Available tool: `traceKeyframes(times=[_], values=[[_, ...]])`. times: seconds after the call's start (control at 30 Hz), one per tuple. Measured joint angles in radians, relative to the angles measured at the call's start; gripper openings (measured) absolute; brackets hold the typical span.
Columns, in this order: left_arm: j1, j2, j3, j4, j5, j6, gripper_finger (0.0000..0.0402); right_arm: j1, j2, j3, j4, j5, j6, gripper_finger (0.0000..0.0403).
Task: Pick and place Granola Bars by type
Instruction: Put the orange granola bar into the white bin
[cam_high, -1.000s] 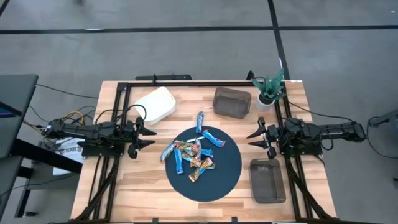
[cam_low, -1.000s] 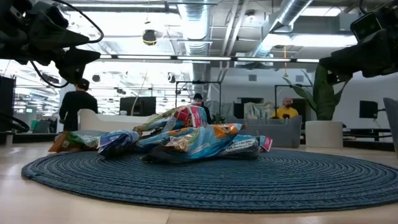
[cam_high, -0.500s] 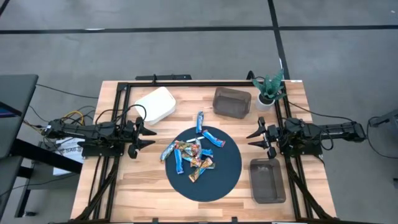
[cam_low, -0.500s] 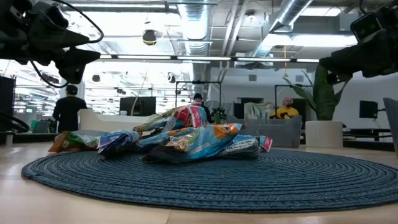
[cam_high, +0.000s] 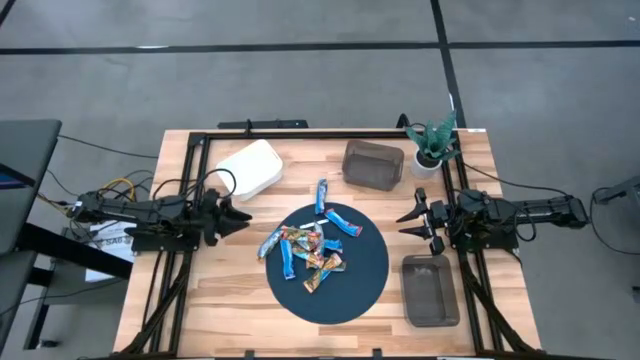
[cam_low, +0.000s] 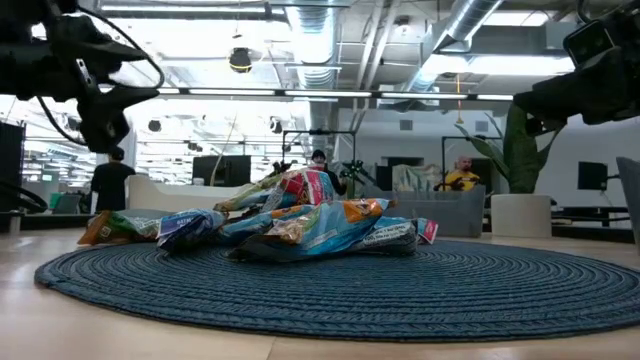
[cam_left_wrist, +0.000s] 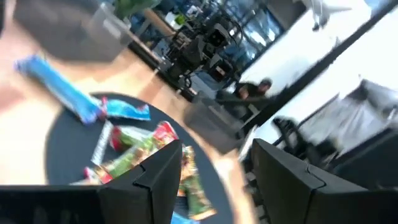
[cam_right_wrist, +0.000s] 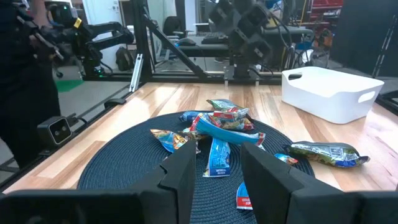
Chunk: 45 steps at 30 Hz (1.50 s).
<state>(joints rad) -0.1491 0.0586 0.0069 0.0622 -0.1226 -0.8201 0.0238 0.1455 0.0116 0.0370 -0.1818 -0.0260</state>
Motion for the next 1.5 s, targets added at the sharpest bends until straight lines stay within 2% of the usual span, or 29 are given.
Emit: traceKeyframes(times=[0.07, 0.13, 0.27, 0.37, 0.5, 0.57, 0.63, 0.73, 0.8, 0.87, 1.03, 1.13, 1.3, 1.4, 1.5], values=[[-0.001, 0.0, 0.0, 0.0, -0.044, -0.068, 0.0187, 0.0, 0.0, 0.0, 0.0, 0.0, 0.0, 0.0119], [-0.001, 0.0, 0.0, 0.011, -0.137, -0.111, 0.0187, 0.0, 0.0, 0.0, 0.0, 0.0, 0.0, 0.0119], [0.0, 0.0, 0.004, 0.022, -0.333, -0.131, 0.0187, 0.0, 0.0, 0.0, 0.0, 0.0, 0.0, 0.0119], [0.0, 0.0, 0.006, 0.04, -0.408, -0.154, 0.0187, 0.0, 0.0, 0.0, -0.002, 0.007, -0.011, 0.0119], [0.0, 0.0, 0.008, 0.126, -0.437, -0.172, 0.0187, -0.022, 0.0, 0.0, -0.003, 0.191, -0.172, 0.0119], [0.0, 0.0, 0.011, 0.143, -0.436, -0.179, 0.0187, -0.033, 0.0, 0.0, 0.0, 0.25, -0.234, 0.0119], [0.0, 0.001, 0.02, 0.136, -0.441, -0.193, 0.0187, -0.044, 0.0, 0.0, 0.0, 0.289, -0.252, 0.0119], [0.0, 0.021, 0.049, 0.135, -0.453, -0.191, 0.0187, -0.056, -0.001, 0.0, 0.006, 0.283, -0.25, 0.0119], [0.0, 0.05, 0.079, 0.117, -0.439, -0.185, 0.0187, -0.059, -0.001, 0.0, 0.048, 0.245, -0.134, 0.0119], [0.0, 0.105, 0.129, 0.076, -0.399, -0.189, 0.0187, -0.057, -0.001, 0.0, 0.124, 0.208, 0.109, 0.0119], [0.004, 0.312, 0.278, -0.136, -0.336, -0.196, 0.0187, -0.058, -0.001, 0.0, 0.352, 0.245, 0.735, 0.0119], [0.029, 0.446, 0.352, -0.191, -0.344, -0.196, 0.0187, -0.058, -0.003, 0.0, 0.461, 0.308, 0.998, 0.0119], [0.096, 0.632, 0.435, -0.232, -0.331, -0.183, 0.0187, -0.059, -0.003, 0.0, 0.541, 0.487, 1.021, 0.0119], [0.139, 0.718, 0.463, -0.232, -0.275, -0.181, 0.0187, -0.059, -0.003, 0.0, 0.559, 0.532, 1.018, 0.0119], [0.182, 0.78, 0.477, -0.237, -0.166, -0.181, 0.0187, -0.059, 0.011, 0.001, 0.546, 0.53, 1.002, 0.0119]])
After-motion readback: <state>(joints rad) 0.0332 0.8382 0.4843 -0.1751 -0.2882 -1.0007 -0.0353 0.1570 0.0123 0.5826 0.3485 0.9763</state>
